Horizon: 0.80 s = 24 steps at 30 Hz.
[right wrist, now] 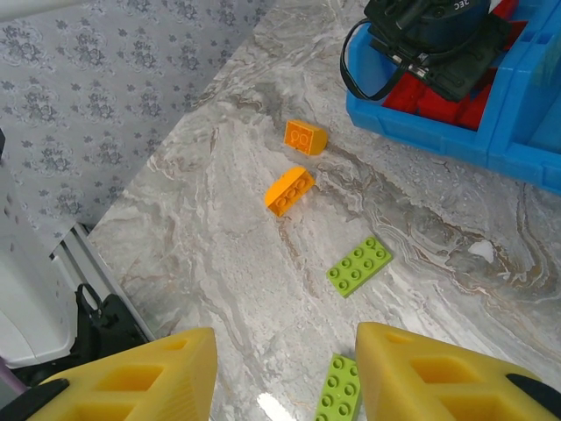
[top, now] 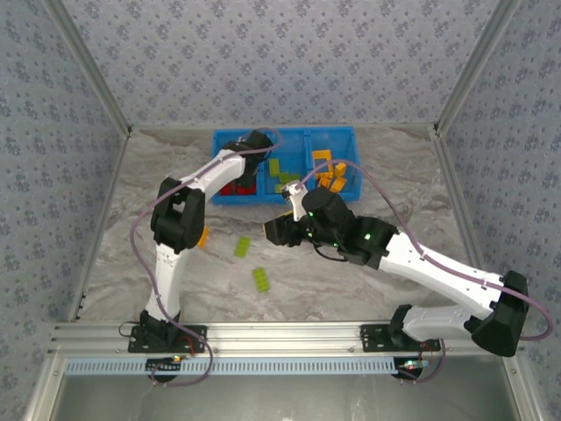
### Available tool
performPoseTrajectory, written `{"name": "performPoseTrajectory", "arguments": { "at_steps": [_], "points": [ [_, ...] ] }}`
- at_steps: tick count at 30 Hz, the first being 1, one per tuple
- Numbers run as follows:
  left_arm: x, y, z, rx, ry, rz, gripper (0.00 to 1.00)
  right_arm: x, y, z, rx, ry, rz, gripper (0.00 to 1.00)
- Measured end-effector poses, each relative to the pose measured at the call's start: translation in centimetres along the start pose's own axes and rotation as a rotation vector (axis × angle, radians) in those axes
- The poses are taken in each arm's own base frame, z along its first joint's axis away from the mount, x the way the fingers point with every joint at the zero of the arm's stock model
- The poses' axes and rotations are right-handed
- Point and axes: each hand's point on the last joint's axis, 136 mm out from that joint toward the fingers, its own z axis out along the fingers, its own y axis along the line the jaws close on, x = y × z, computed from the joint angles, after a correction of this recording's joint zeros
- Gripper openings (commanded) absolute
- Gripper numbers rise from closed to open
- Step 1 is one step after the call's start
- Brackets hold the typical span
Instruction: Sort the legos into containers by color
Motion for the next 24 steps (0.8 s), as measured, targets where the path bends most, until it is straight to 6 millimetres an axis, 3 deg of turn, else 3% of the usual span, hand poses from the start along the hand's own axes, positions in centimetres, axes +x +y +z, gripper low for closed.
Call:
{"name": "performPoseTrajectory", "arguments": {
  "at_steps": [5,8,11,14,17,19,24],
  "points": [
    [-1.1,1.1,-2.6,0.017,-0.051,-0.041,0.52,-0.1,-0.1,-0.7,-0.016,-0.05,-0.007,0.49],
    [-2.0,3.6,-6.8,0.049,-0.125,-0.122,0.52,-0.6,0.0,-0.8,-0.022,-0.08,-0.019,0.49],
    [-1.5,7.4,-12.7,0.111,-0.228,-0.255,0.53,-0.8,0.1,0.0,-0.022,-0.086,-0.027,0.5],
    [0.7,12.2,-18.7,0.18,-0.341,-0.412,0.55,-0.2,0.4,3.1,-0.006,-0.037,-0.031,0.51],
    [4.0,16.1,-24.1,0.265,-0.463,-0.527,0.55,1.0,1.6,7.8,0.014,0.047,-0.032,0.53],
    [6.2,16.9,-26.9,0.355,-0.523,-0.543,0.55,1.6,3.3,11.5,0.016,0.095,-0.024,0.55],
    [11.7,16.8,-30.4,0.531,-0.576,-0.51,0.57,4.0,6.2,19.0,0.033,0.183,0.037,0.62]
  ]
}}
